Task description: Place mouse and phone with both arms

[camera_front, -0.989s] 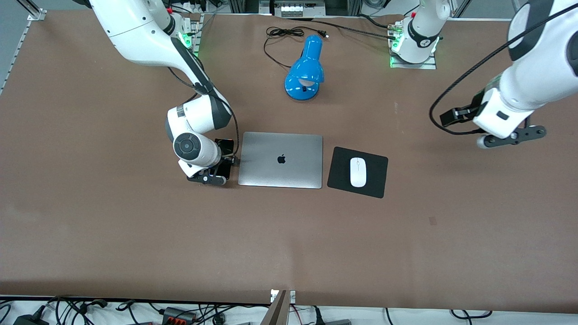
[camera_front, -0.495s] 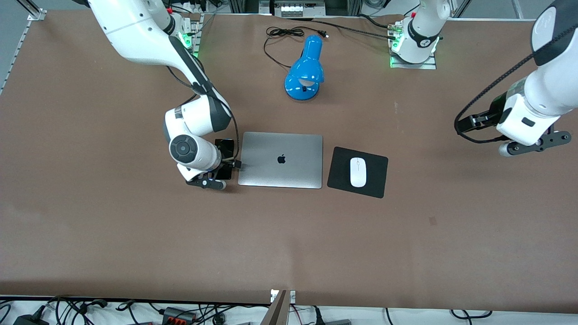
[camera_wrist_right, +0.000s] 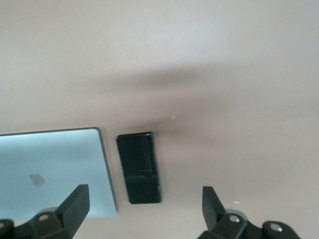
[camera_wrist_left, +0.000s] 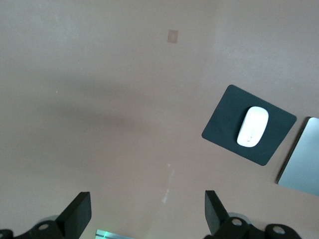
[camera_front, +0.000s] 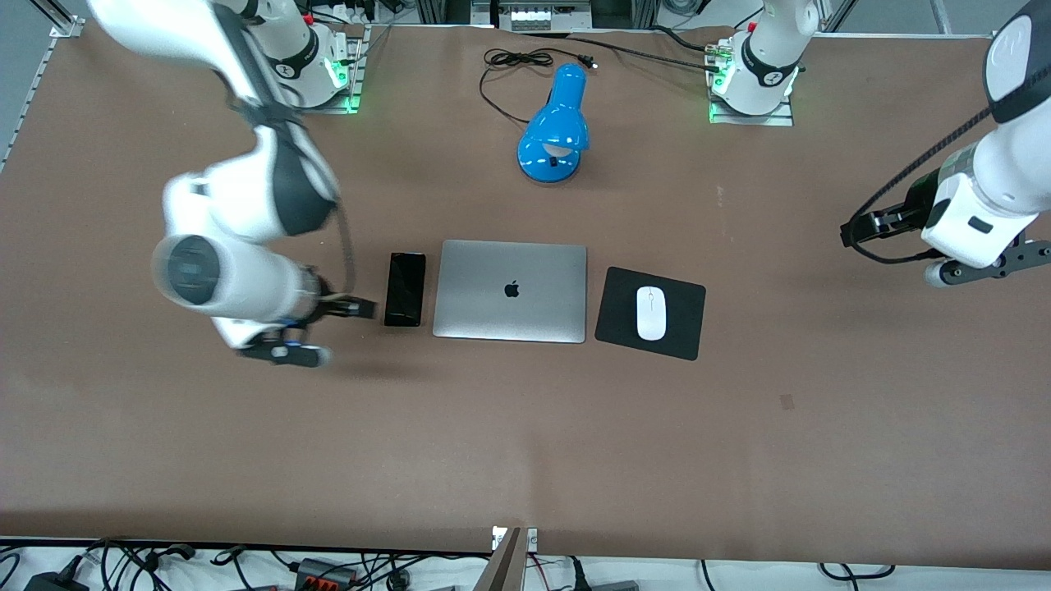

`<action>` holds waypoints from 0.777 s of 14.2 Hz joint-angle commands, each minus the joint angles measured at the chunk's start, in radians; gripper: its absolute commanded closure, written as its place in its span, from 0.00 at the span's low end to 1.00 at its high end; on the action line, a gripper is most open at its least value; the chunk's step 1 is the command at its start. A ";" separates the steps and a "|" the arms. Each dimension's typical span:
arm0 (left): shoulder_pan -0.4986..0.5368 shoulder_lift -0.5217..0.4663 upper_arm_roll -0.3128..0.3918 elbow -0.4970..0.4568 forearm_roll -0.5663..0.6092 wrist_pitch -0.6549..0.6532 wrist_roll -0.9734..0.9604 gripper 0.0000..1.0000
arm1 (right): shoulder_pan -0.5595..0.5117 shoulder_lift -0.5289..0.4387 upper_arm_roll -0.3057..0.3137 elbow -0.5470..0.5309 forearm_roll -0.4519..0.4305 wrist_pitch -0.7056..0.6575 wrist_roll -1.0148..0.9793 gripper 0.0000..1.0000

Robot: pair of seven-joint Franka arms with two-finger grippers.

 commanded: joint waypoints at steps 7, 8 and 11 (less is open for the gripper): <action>0.004 -0.086 -0.010 -0.095 -0.038 0.037 0.055 0.00 | -0.187 -0.156 -0.014 0.122 -0.073 -0.163 -0.196 0.00; 0.005 -0.086 -0.008 -0.095 -0.046 0.044 0.056 0.00 | -0.233 -0.184 -0.013 0.110 -0.072 -0.163 -0.249 0.00; 0.011 -0.083 -0.007 -0.084 -0.046 0.055 0.056 0.00 | -0.298 -0.207 -0.005 0.111 -0.070 -0.163 -0.349 0.00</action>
